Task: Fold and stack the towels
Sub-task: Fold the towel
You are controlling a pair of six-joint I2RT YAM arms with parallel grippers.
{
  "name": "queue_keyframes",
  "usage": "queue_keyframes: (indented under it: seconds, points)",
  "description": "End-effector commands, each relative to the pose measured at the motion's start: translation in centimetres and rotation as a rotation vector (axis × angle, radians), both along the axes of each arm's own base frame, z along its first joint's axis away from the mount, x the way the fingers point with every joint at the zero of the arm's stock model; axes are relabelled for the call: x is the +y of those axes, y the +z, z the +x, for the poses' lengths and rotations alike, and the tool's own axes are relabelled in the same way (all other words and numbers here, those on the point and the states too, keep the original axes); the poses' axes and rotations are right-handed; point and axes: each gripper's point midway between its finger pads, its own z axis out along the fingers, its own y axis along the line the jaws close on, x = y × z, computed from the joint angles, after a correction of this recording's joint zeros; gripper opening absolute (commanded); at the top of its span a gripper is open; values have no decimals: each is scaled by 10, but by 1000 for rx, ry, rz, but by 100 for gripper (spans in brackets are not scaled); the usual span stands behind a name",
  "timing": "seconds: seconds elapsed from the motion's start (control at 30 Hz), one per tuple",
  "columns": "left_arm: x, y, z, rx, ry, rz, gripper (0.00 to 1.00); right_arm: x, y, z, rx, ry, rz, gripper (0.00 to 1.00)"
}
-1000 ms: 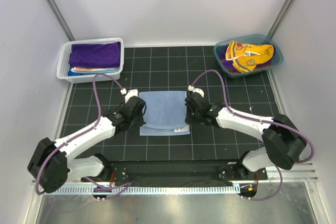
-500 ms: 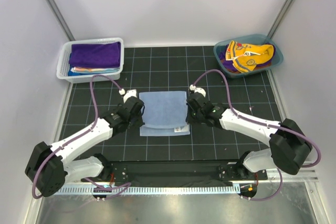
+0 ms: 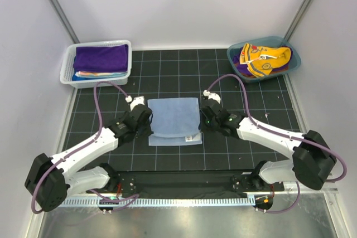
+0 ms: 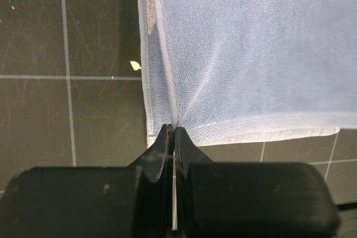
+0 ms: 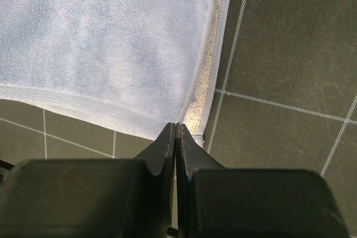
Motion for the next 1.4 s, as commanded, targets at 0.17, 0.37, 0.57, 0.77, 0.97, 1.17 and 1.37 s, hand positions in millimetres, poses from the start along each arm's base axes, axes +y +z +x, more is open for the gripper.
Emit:
queue_keyframes:
  seconds: [0.17,0.37,0.57,0.77,0.97,1.17,1.37]
  points:
    - [0,3,-6,-10,-3,-32,0,-5,8,0,-32,-25,10,4]
    - [-1,-29,-17,55,-13,-34,0,-8,-20,-9,17,-22,-3,4]
    - [-2,-45,-18,82,-12,-24,0,-3,-35,-8,42,-16,-12,18]
    - [-2,-45,-17,78,-15,-20,0,6,-34,-6,37,-11,-11,32]
    - [-2,-46,-17,81,-20,-15,0,11,-43,-8,48,-2,-33,33]
    - [-3,-45,-17,80,-21,-15,0,13,-48,-8,55,-1,-40,33]
    - [-3,-44,-16,77,-22,-16,0,17,-37,-5,32,-2,-33,33]
